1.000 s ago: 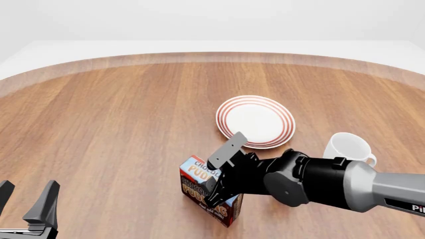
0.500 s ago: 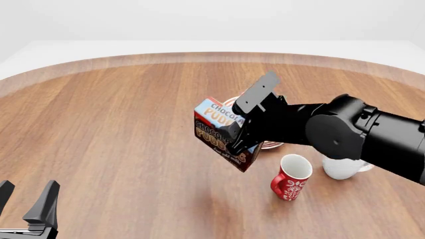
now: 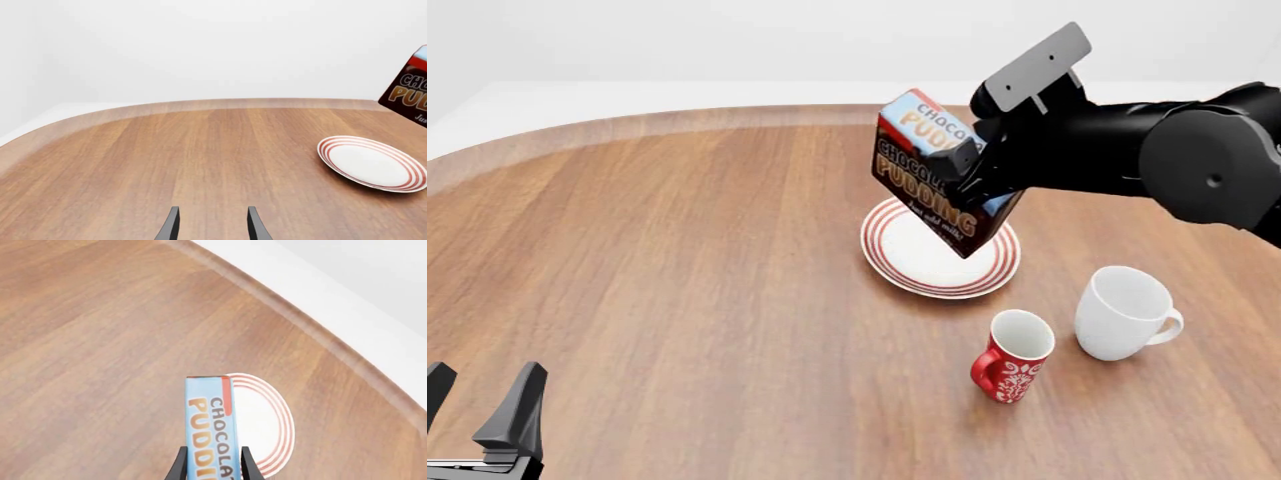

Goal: Put the chocolate pudding to the right of the plate.

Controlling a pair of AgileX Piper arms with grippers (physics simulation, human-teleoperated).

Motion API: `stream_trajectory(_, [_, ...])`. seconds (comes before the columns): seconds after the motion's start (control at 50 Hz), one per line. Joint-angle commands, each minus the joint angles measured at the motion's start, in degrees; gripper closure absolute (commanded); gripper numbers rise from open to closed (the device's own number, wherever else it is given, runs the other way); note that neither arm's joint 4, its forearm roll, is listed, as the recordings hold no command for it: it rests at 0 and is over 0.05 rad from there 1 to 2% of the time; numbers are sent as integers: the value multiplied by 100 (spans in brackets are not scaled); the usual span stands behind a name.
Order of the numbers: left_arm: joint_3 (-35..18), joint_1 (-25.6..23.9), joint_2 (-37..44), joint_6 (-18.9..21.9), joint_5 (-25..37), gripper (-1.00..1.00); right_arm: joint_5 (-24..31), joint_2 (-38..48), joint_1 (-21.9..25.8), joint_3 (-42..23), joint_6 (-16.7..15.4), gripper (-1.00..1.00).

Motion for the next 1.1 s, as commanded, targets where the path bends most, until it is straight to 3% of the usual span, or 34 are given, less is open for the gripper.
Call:
stream_trajectory(0.02, [0,0,0,0,0,-100,173,255,-355,-312,168,100])
stream_trajectory(0.26, [0,0,0,0,0,-100,252,868,-924,-976,29,100])
stream_trajectory(0.54, [0,0,0,0,0,-100,111,1634,-1696,-1518,265,100])
stream_trajectory(0.72, [0,0,0,0,0,-100,-34,2162,-2026,-1819,206,100])
stream_trajectory(1.1, [0,0,0,0,0,-100,-717,2695,-2976,-1255,185,100])
